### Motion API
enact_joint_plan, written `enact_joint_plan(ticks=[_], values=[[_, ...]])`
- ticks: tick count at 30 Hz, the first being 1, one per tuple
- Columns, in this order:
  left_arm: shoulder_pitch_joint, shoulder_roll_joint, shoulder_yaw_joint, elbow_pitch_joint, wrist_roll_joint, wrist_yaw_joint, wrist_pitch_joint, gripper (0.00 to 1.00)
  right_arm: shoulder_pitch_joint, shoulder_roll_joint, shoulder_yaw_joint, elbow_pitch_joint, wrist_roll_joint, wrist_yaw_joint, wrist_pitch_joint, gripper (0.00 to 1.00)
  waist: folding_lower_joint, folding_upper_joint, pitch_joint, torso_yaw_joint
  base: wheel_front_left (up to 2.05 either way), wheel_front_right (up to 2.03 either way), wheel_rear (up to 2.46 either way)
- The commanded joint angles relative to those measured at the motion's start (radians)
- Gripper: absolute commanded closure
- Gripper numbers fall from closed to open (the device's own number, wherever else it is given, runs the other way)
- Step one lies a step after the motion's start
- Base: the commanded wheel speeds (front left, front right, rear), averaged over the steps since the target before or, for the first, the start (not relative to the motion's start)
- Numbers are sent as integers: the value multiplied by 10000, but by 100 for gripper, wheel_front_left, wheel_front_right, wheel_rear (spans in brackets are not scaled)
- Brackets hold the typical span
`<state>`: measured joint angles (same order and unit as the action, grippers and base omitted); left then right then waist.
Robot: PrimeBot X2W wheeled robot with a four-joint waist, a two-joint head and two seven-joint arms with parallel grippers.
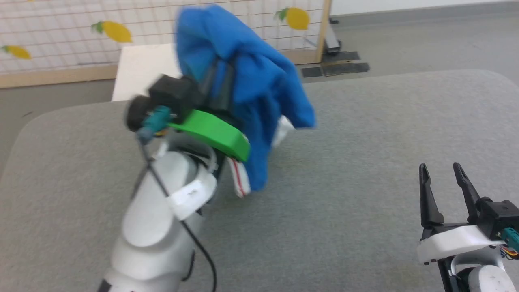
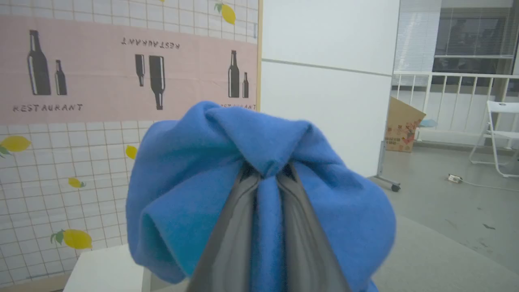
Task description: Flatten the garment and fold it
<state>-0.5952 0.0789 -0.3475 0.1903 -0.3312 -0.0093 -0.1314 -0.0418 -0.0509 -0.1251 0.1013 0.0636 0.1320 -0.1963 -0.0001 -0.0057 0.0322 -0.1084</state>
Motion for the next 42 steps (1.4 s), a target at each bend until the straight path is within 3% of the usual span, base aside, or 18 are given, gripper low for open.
enact_joint_plan(ticks=[1,7,16,19,20,21,26,32,36,42], values=[[-77,-81,-181,290,-121,-33,103,100,130,7,34,-53,-16,-13,35,0,1,57,-3,-596,0,0,0],[377,-265,-1551,1992,-830,-120,1228,100,90,7,135,-59,60,-13,48,0,1,57,231,-1225,0,0,0],[1180,-284,-3553,4076,-2630,-448,5050,100,-17,7,219,94,197,-13,-100,0,1,57,583,-1624,0,0,0],[1271,-285,-3823,4351,-2935,-412,5825,100,-10,7,175,133,190,-13,-128,0,1,57,611,-1544,0,0,0],[1272,-285,-3859,4377,-3009,-379,5922,36,-8,7,165,154,170,-13,-136,0,1,57,608,-1480,0,0,0],[1262,-285,-3870,4371,-3044,-356,5912,0,-9,7,156,171,155,-13,-143,0,1,57,595,-1421,0,0,0],[1107,-285,-3502,3975,-3075,-224,4579,0,-2,7,213,197,126,-13,-143,0,1,57,425,-1044,0,0,0],[1009,9,-2639,2795,-2604,-186,983,0,84,7,243,121,77,-13,-112,0,1,57,137,-458,0,0,0],[1265,468,-2135,2171,-2305,-42,-699,0,217,7,201,2,0,-13,-60,0,1,57,-77,-30,0,0,0],[2111,1197,-1137,1256,-1713,391,-1286,0,417,7,121,-266,-83,-13,72,0,1,57,-323,602,0,0,0]])
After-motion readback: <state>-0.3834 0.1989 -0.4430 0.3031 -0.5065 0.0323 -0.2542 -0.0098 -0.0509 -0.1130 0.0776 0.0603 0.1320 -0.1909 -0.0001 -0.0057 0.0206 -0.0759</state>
